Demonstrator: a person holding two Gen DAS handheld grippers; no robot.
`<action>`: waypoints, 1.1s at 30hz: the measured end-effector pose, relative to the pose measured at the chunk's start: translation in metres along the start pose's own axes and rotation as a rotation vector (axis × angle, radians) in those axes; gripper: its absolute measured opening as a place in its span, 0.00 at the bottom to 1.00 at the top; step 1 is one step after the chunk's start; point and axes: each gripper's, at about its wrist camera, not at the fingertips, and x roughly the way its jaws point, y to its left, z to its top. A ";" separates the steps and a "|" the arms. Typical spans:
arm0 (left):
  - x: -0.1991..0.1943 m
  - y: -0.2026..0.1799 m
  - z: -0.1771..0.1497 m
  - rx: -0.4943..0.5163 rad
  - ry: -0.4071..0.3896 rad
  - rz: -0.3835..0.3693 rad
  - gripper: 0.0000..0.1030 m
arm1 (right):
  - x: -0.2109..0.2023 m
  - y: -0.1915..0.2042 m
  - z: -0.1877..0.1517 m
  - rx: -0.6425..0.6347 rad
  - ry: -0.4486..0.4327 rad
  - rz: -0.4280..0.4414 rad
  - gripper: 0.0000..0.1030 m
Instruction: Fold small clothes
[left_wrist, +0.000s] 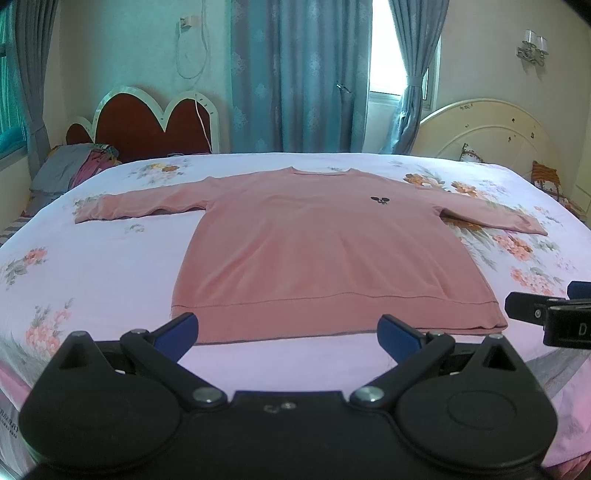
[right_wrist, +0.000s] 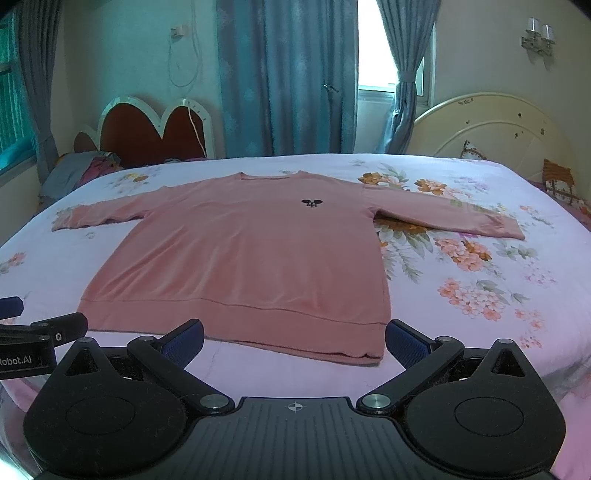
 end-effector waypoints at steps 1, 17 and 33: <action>0.000 0.000 0.000 0.000 0.001 -0.001 1.00 | 0.000 0.000 0.000 0.000 0.000 0.000 1.00; 0.001 -0.003 0.001 -0.003 0.000 0.002 1.00 | -0.001 0.000 0.001 0.000 -0.001 0.000 1.00; -0.001 0.000 0.001 -0.011 -0.007 0.002 1.00 | -0.002 0.001 0.004 -0.003 -0.004 -0.001 1.00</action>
